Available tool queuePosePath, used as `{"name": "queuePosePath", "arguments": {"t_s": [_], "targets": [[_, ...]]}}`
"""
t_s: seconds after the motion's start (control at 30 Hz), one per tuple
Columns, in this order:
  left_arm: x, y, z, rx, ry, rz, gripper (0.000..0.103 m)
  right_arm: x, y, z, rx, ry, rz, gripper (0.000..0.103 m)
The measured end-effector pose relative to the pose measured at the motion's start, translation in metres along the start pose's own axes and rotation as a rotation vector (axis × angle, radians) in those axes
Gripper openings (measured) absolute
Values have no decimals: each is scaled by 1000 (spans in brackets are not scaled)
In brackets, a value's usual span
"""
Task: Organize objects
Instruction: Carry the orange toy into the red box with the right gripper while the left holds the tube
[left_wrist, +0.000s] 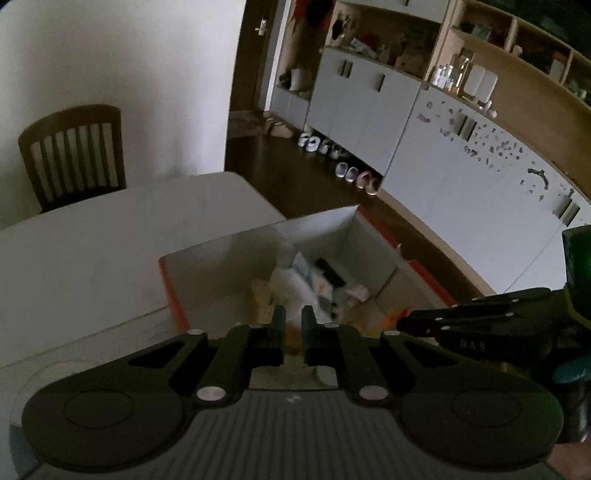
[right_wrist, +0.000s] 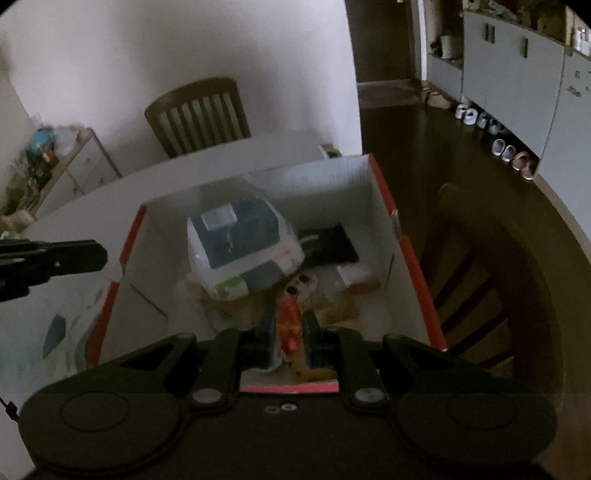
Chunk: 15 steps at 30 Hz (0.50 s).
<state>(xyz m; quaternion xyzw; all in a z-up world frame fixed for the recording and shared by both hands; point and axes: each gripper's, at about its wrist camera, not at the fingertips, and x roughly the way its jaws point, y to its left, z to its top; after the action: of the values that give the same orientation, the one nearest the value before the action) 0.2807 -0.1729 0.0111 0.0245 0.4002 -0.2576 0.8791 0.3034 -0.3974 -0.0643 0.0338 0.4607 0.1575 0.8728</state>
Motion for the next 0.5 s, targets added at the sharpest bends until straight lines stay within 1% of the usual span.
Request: {"name": "queuePosePath", "arguments": {"t_s": [0.13,0.37,0.5], "targets": [[-12,19,-12,-16,8,10,8,6,-1,-1,-19,16,3,15],[-30,53,-32,-55,19,87,9,10,-2,3,-40,31,25,15],[-39,72,-44,-66,31,132,10,12,-4,2,-28,46,37,16]]}}
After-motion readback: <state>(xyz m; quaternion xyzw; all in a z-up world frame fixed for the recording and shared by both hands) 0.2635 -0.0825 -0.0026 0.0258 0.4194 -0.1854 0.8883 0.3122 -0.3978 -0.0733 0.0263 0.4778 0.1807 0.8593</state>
